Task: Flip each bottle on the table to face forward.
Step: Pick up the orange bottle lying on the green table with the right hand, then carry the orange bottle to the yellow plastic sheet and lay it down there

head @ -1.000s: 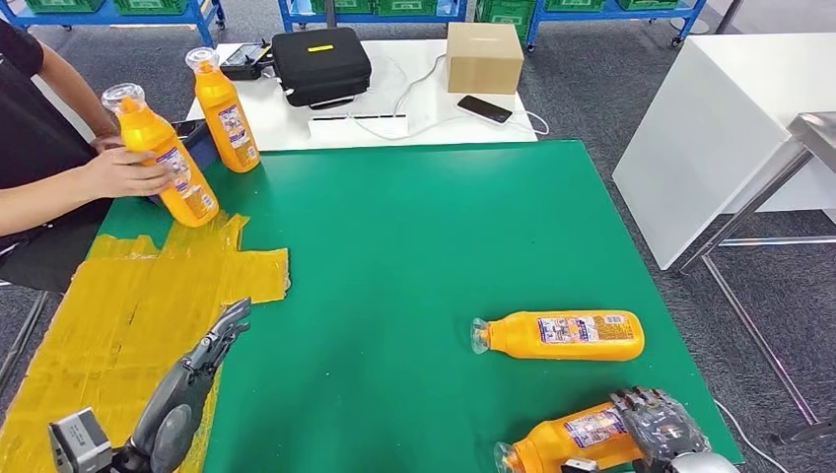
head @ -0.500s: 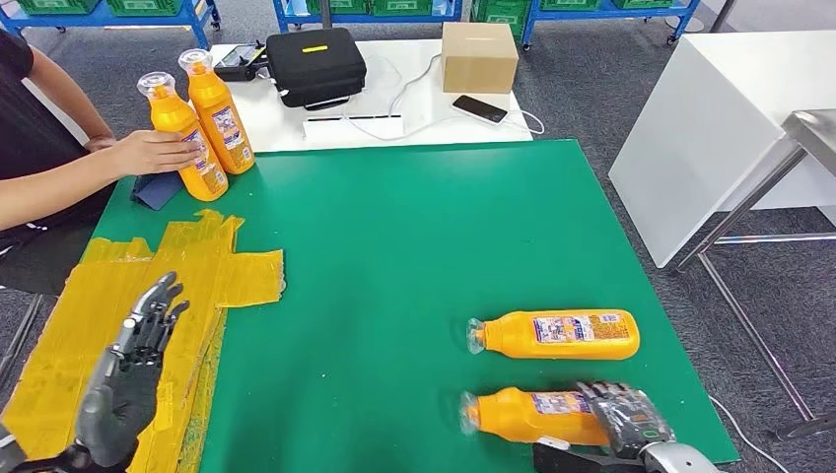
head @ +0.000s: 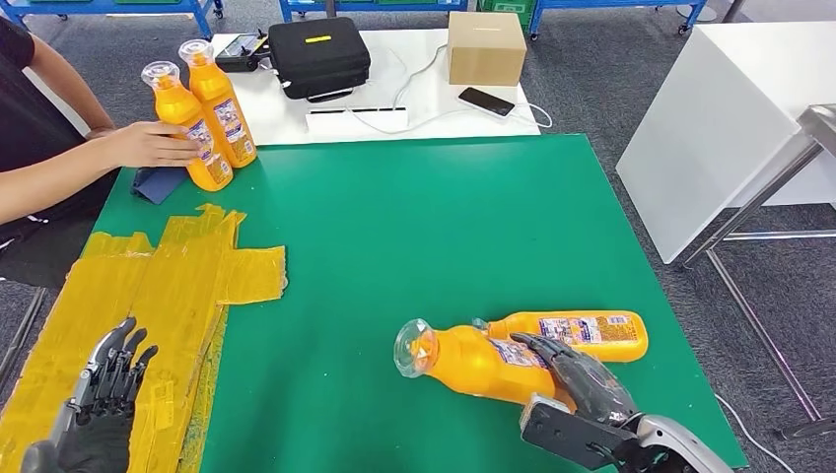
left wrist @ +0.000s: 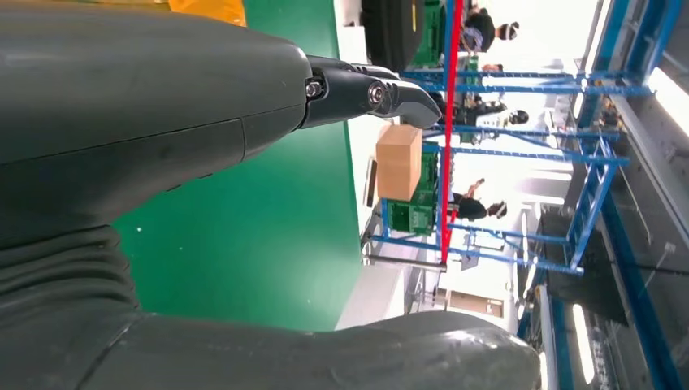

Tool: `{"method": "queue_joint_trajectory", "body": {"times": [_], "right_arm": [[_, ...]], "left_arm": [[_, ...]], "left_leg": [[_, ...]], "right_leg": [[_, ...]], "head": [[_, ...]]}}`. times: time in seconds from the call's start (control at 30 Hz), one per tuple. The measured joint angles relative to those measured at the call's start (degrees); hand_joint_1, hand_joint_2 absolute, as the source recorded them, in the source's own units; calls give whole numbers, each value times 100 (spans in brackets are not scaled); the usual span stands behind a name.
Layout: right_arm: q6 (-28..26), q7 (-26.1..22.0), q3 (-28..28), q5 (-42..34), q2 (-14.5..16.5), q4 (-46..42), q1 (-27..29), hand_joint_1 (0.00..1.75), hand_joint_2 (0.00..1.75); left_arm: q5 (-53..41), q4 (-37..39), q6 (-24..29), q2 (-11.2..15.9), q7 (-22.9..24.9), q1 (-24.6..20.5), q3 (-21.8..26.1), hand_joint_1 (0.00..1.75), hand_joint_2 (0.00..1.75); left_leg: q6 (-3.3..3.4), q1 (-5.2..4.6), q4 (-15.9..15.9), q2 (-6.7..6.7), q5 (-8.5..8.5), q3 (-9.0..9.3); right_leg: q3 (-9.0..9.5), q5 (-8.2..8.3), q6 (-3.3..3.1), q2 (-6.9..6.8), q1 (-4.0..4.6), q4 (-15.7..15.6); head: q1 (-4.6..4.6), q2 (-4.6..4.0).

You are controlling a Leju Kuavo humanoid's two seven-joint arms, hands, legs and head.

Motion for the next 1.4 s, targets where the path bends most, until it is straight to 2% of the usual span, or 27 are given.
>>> {"method": "queue_joint_trajectory", "body": {"times": [0.1, 0.23, 0.33, 0.53, 0.7, 1.0, 1.23, 1.4], "right_arm": [[-10, -61, 1, 26, 185, -85, -76, 175, 175], [178, 76, 172, -51, 520, -83, -431, 175, 175], [348, 172, 477, -171, 731, 101, -862, 175, 175], [639, 187, 1366, -1171, 1023, 692, -1716, 175, 175], [697, 134, 1749, -1569, 1041, 945, -2030, 175, 175], [709, 117, 1950, -1628, 1040, 1141, -2163, 175, 175], [931, -15, 2173, -2583, 939, 1257, -2563, 175, 175], [837, -17, 2296, -2866, 889, 1279, -2753, 175, 175]], "left_arm": [[171, -5, -67, -107, 147, 24, 29, 0, 175], [469, -10, 7, -205, 384, 58, -147, 0, 175], [633, -10, 421, -180, 373, 47, -534, 0, 175], [1033, -6, 1188, 144, 163, -123, -1533, 0, 175], [1111, 5, 1321, 348, 99, -217, -1929, 0, 175], [1117, 7, 1351, 491, 81, -245, -2123, 0, 175], [1041, 59, 1563, 581, -38, -421, -2367, 0, 175], [973, 116, 1589, 665, -150, -512, -2625, 0, 175]], "left_leg": [[0, 0, 0, 0, 0, -3], [-1, 0, 0, 1, 3, -2], [-5, 0, 0, 0, 8, -3], [-8, 1, 0, -12, 14, -6], [-8, 0, 0, -25, 14, -14], [-8, -2, 0, -27, 14, -20], [-6, -1, 1, -28, 18, -19], [-6, -2, 2, -28, 19, -20]], "right_leg": [[-2, 0, 0, -1, 0, 1], [-7, 0, 0, -1, 0, 4], [-8, 0, 0, -1, 1, 6], [-8, 1, -1, -12, 0, 12], [-11, 0, -1, -23, -1, 13], [-17, 0, 0, -25, -2, 12], [-17, 1, -1, -26, -2, 13], [-17, 1, 0, -27, -3, 13]], "head": [[1, 0], [1, 0], [1, 0], [-1, 0], [1, 0], [0, 0], [1, 0], [1, 0]]}}
